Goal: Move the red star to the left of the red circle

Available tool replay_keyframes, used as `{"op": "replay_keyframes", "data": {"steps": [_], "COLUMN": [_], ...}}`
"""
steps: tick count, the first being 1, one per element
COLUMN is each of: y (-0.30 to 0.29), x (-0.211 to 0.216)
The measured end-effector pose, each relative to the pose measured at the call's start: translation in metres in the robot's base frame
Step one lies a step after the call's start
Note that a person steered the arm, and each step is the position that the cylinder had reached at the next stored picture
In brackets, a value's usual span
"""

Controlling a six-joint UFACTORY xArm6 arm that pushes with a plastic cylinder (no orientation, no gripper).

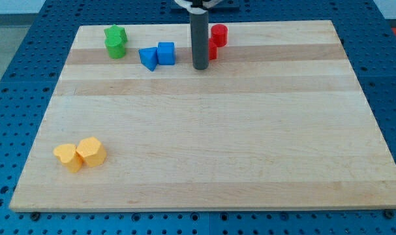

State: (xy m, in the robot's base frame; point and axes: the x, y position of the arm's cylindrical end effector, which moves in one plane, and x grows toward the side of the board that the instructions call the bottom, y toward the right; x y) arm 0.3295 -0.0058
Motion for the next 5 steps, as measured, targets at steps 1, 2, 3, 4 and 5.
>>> {"op": "replay_keyframes", "data": {"steps": [1, 2, 3, 4, 5], "y": [0.012, 0.012, 0.012, 0.012, 0.012], "x": [-0.002, -0.014, -0.026, -0.033, -0.042]}}
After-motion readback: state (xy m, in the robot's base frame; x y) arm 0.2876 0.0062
